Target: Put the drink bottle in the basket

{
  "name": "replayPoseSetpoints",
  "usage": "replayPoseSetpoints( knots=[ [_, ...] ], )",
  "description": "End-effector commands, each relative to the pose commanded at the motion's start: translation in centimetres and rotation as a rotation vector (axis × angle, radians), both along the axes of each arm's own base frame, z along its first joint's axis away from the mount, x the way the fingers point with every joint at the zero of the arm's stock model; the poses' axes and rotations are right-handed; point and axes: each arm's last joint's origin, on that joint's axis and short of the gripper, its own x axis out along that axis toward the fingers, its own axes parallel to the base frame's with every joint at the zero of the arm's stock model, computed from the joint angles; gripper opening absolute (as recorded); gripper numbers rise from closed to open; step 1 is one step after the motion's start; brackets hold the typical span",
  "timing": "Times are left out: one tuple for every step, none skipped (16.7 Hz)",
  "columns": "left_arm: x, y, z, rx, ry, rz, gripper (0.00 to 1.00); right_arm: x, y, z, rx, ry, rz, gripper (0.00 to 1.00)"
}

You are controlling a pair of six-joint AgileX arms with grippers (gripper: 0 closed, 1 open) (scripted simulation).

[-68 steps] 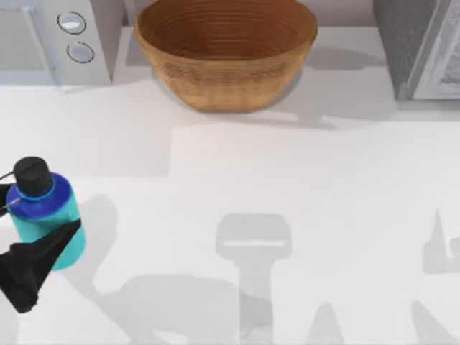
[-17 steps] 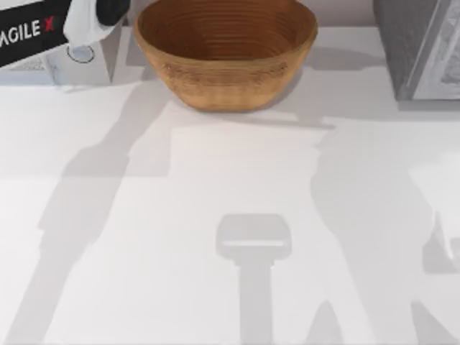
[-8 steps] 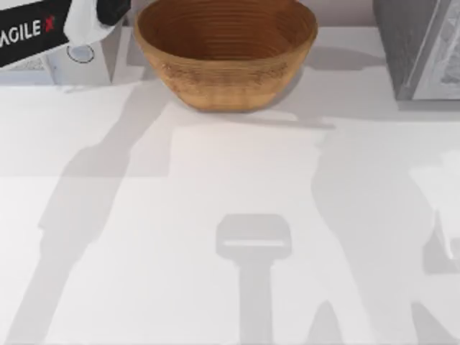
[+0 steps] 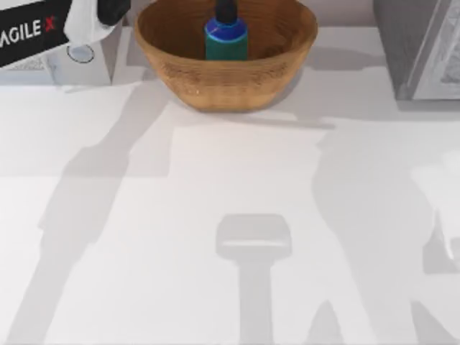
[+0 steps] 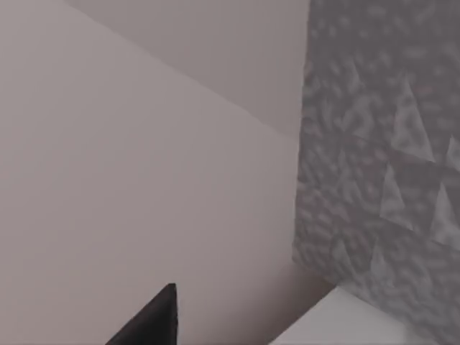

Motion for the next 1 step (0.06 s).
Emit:
replayPoseSetpoints(
  knots=[
    [0.00, 0.00, 0.00, 0.000, 0.000, 0.000, 1.00, 0.00, 0.00, 0.00, 0.000, 0.000, 0.000, 1.00]
  ],
)
